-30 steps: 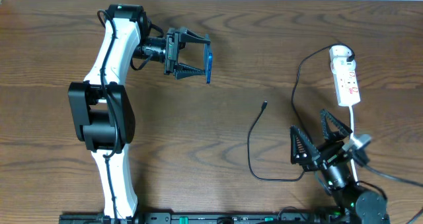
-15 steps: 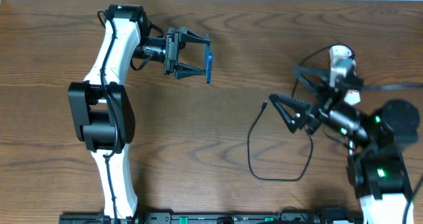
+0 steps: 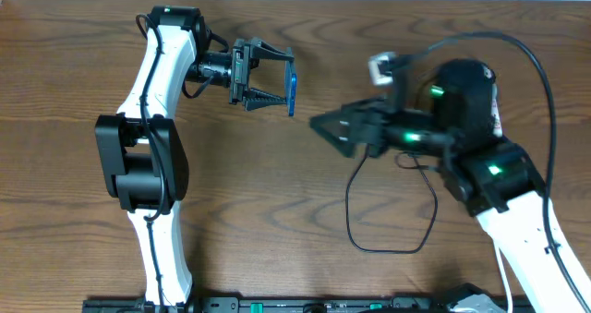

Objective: Plug charger to phone and switch on socket

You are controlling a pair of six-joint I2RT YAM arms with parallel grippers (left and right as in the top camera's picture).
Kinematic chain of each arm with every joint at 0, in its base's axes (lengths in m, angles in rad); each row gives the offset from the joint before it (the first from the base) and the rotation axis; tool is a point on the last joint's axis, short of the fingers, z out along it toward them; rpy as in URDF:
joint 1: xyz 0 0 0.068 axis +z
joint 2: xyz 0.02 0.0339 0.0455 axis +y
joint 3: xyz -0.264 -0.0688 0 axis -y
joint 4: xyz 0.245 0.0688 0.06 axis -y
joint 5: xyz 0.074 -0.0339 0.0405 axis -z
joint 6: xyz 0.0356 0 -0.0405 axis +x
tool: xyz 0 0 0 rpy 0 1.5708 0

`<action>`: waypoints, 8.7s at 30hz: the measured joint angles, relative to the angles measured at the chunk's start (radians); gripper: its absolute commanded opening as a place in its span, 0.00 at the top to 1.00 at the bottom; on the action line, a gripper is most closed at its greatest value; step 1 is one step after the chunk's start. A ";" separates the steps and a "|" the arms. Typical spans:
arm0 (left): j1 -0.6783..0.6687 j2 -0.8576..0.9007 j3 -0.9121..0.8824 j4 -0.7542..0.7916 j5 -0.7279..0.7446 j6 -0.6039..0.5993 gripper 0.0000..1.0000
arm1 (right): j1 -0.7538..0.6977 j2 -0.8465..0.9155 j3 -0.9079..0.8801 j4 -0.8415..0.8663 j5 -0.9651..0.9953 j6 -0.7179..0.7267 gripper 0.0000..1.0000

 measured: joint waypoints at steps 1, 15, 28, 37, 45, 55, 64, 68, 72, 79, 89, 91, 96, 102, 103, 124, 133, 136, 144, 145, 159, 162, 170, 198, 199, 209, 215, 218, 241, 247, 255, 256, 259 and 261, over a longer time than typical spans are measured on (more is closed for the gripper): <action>0.000 0.000 0.000 0.000 0.000 0.000 0.28 | 0.043 0.027 0.057 -0.063 0.090 -0.005 0.01; 0.000 0.000 0.000 0.000 0.000 0.000 0.28 | 0.359 0.335 0.365 -0.197 0.843 0.084 0.01; 0.000 0.000 0.000 0.000 0.000 0.000 0.28 | 0.359 0.413 0.365 -0.128 0.950 0.154 0.23; 0.000 0.000 0.000 0.000 0.000 0.000 0.28 | 0.359 0.459 0.365 -0.127 0.953 0.180 0.43; 0.000 0.000 0.000 0.000 0.000 0.000 0.28 | 0.360 0.459 0.365 -0.101 0.953 0.183 0.54; 0.000 0.000 0.000 0.000 0.000 0.000 0.28 | 0.370 0.459 0.365 -0.083 0.953 0.183 0.66; 0.000 0.000 0.000 0.000 0.000 0.000 0.28 | 0.372 0.459 0.365 -0.074 0.954 0.184 0.71; 0.000 0.000 0.000 0.000 0.000 0.000 0.28 | 0.372 0.459 0.365 -0.074 0.962 0.186 0.79; 0.000 0.000 0.000 0.000 0.000 0.000 0.28 | 0.372 0.463 0.365 -0.072 0.976 0.188 0.83; 0.001 0.000 0.000 0.000 0.000 0.000 0.28 | 0.375 0.471 0.365 -0.069 0.991 0.187 0.91; 0.006 0.000 0.000 0.000 -0.007 0.000 0.28 | 0.375 0.472 0.365 -0.077 1.011 0.179 0.99; 0.006 0.000 0.000 0.000 -0.007 0.000 0.27 | 0.375 0.472 0.365 -0.077 1.011 0.180 0.98; 0.006 -0.002 0.001 0.002 0.005 0.006 0.04 | 0.375 0.473 0.365 -0.080 1.023 0.223 0.98; 0.005 -0.007 0.001 0.000 0.026 0.008 0.03 | 0.345 0.473 0.365 -0.078 1.051 0.341 0.99; 0.005 -0.008 0.001 0.000 0.026 0.008 0.03 | 0.332 0.473 0.365 -0.079 1.055 0.370 0.99; 0.005 -0.009 0.002 0.042 0.027 -0.117 0.16 | 0.235 0.444 0.365 -0.107 0.917 1.208 0.98; -0.002 -0.009 0.002 0.077 0.027 -0.148 0.29 | 0.243 0.444 0.365 -0.112 0.880 1.396 0.99; -0.010 -0.009 0.002 0.111 0.026 -0.174 0.37 | 0.258 0.444 0.365 -0.113 0.876 1.453 0.98; -0.036 -0.009 0.003 0.118 0.027 -0.219 0.48 | 0.278 0.444 0.365 -0.115 0.869 1.519 0.99; -0.038 -0.009 0.003 0.118 0.027 -0.222 0.50 | 0.278 0.444 0.365 -0.117 0.869 1.524 0.98; -0.039 -0.009 0.003 0.118 0.027 -0.223 0.58 | 0.278 0.444 0.365 -0.142 0.926 1.545 0.99; -0.039 -0.009 0.003 0.118 0.027 -0.223 0.61 | 0.280 0.444 0.365 -0.137 0.933 1.545 0.98; -0.039 -0.009 0.003 0.118 0.027 -0.224 0.67 | 0.305 0.444 0.365 -0.117 0.943 1.545 0.99; -0.041 -0.009 0.003 0.189 0.036 -0.240 0.92 | 0.309 0.442 0.365 -0.112 1.003 1.432 0.41; -0.041 -0.009 0.003 0.211 0.023 -0.239 0.92 | 0.304 0.439 0.365 -0.112 1.013 1.403 0.33; -0.040 -0.009 0.003 0.311 -0.158 -0.240 0.93 | 0.172 0.291 0.365 -0.206 1.048 1.051 0.01; -0.040 -0.009 0.003 0.334 -0.250 -0.186 0.93 | 0.030 0.186 0.372 -0.430 1.054 0.777 0.01; -0.040 -0.009 0.003 0.334 -0.269 -0.101 0.93 | -0.039 0.192 0.370 -0.520 1.028 0.629 0.01; -0.042 -0.009 0.003 0.292 -0.398 0.163 0.93 | -0.122 0.416 -0.145 -0.142 0.534 0.195 0.51; -0.061 -0.009 0.003 0.292 -0.406 0.188 0.92 | -0.117 0.432 -0.232 -0.006 0.518 0.204 0.32; -0.095 -0.009 0.003 0.298 -0.439 0.201 0.93 | -0.108 0.432 -0.296 0.051 0.518 0.219 0.46; -0.095 -0.009 0.003 0.299 -0.443 0.202 0.93 | -0.108 0.432 -0.296 0.053 0.518 0.225 0.46; -0.095 -0.009 0.003 0.300 -0.453 0.202 0.93 | -0.105 0.432 -0.297 0.060 0.519 0.234 0.47; -0.094 -0.009 0.003 0.300 -0.454 0.202 0.93 | -0.105 0.433 -0.297 0.066 0.519 0.241 0.46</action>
